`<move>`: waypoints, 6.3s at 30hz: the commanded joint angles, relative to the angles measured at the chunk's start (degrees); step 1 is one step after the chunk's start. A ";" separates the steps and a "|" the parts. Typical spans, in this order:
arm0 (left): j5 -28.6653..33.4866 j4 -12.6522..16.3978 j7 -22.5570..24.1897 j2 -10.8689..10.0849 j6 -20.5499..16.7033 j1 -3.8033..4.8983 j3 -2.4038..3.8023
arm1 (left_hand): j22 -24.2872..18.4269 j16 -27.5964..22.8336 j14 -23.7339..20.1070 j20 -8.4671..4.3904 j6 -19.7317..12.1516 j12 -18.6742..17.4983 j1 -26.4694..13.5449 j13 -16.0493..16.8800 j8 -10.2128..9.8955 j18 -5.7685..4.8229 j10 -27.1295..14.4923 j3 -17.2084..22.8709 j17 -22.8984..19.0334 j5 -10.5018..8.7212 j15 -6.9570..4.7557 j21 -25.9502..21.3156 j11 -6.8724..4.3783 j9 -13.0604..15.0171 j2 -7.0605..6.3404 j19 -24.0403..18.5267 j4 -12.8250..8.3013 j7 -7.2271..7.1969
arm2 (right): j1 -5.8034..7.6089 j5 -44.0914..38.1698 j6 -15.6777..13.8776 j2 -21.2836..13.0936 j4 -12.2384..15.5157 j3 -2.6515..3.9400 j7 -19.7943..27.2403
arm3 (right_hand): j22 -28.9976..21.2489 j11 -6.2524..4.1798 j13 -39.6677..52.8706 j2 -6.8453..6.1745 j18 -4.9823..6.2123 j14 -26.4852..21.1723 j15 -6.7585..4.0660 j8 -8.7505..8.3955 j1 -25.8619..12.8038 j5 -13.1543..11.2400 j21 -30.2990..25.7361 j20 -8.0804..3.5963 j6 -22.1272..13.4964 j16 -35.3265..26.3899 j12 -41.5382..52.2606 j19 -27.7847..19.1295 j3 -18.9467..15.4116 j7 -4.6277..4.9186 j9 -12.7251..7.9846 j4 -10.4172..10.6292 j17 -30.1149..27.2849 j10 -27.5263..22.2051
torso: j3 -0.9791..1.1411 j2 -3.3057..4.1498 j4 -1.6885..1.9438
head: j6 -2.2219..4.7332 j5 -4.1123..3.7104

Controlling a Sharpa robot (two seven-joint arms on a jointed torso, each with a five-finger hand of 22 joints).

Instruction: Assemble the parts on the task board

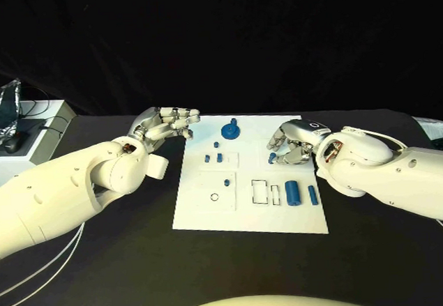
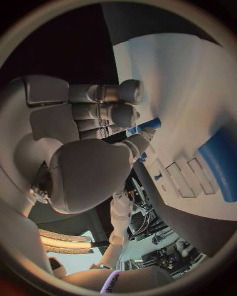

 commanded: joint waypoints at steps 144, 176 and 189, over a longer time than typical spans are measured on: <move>-0.24 -1.38 -0.49 0.87 1.56 0.01 -0.01 | 0.84 0.72 -0.30 0.33 0.10 0.21 -0.33 -0.06 0.26 0.18 -0.56 0.70 -0.49 0.06 0.03 -0.88 -0.03 0.08 -0.28 0.10 0.09 0.31 | -5.51 -6.81 -3.37 11.91 6.95 -1.42 -1.03 | 3.90 -0.02 0.07 1.05 -0.57 -0.33 -0.37 -0.13 -3.86 -9.34 4.56 -0.67 -0.36 1.36 -0.13 2.71 -2.25 -0.35 0.05 -0.06 0.45 -0.10 | 0.07 -0.05 -0.11 | -2.19 3.73; -0.18 -0.77 -0.15 0.22 1.14 -0.70 -0.05 | 1.21 0.64 -0.83 0.45 -0.08 0.37 -0.35 -0.04 0.26 0.12 -0.86 0.56 -0.73 0.06 0.15 -1.51 0.05 0.08 -0.35 -0.04 0.27 0.25 | -0.77 31.76 -3.18 -10.11 15.48 -0.68 4.53 | 5.32 -5.50 19.57 5.64 -3.85 0.16 -4.16 2.15 -3.62 1.50 8.99 -4.44 4.40 2.40 23.21 3.45 -14.37 -2.02 1.75 7.38 1.16 8.44 | 0.28 -0.87 -1.29 | 0.93 -1.75; -0.16 0.59 -0.36 -0.54 1.05 -2.06 -0.04 | 1.24 0.69 -0.82 0.45 -0.23 0.55 -0.49 -0.04 0.24 0.11 -0.79 0.52 -0.78 0.05 0.13 -1.62 0.00 0.07 -0.38 0.01 0.34 0.29 | -0.31 28.25 5.47 -18.23 18.30 -0.89 -18.95 | 8.10 -6.59 63.85 9.66 -5.37 0.49 -4.57 6.98 -9.85 9.10 27.02 -4.84 3.23 11.86 53.96 3.60 -26.05 -4.66 22.97 12.59 17.95 6.30 | 0.64 -1.97 -2.37 | 0.64 -4.04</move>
